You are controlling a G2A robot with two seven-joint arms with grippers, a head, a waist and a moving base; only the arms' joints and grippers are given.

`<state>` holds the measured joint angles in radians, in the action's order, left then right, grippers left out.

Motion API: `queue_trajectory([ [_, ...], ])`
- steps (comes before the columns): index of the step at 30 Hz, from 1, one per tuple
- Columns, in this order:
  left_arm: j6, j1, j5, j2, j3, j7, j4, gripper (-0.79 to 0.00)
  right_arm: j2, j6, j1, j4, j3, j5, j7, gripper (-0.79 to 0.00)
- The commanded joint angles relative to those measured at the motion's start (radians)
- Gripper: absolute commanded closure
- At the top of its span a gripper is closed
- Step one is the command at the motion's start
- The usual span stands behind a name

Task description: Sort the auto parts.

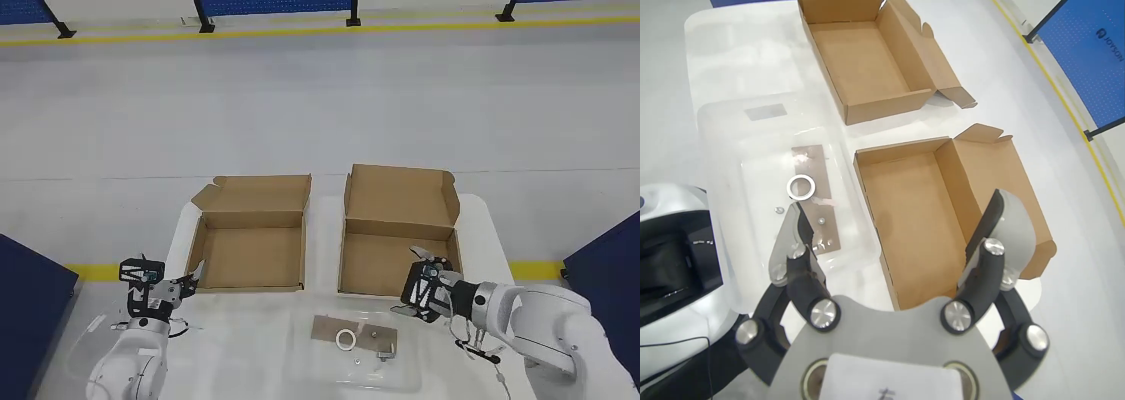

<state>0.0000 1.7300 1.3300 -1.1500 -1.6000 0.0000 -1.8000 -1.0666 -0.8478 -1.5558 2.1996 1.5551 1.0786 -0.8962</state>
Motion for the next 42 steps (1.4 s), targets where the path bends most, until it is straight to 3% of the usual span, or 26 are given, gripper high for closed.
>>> queue_trajectory([
  [1,0.0,0.0,0.0,0.0,0.0,0.0,0.0,-0.785,0.005,0.01,0.032,-0.007,-0.034,-0.036,-0.086,-0.785],
  [10,0.0,0.0,0.0,0.0,0.0,0.0,0.0,-0.785,0.005,0.01,0.032,-0.007,-0.034,-0.036,-0.086,-0.785],
  [14,0.0,0.0,0.0,0.0,0.0,0.0,0.0,-0.785,0.019,0.009,0.024,0.019,-0.081,0.038,-0.085,-0.785],
  [22,0.0,0.0,0.0,0.0,0.0,0.0,0.0,-0.785,0.11,0.089,0.114,0.011,-0.29,0.142,-0.166,-0.785],
  [30,0.0,0.0,0.0,0.0,0.0,0.0,0.0,-0.785,0.23,0.251,0.374,-0.049,-0.574,-0.081,-0.327,-0.785],
  [42,0.0,0.0,0.0,0.0,0.0,0.0,0.0,-0.785,0.232,0.254,0.384,-0.072,-0.614,-0.106,-0.33,-0.785],
])
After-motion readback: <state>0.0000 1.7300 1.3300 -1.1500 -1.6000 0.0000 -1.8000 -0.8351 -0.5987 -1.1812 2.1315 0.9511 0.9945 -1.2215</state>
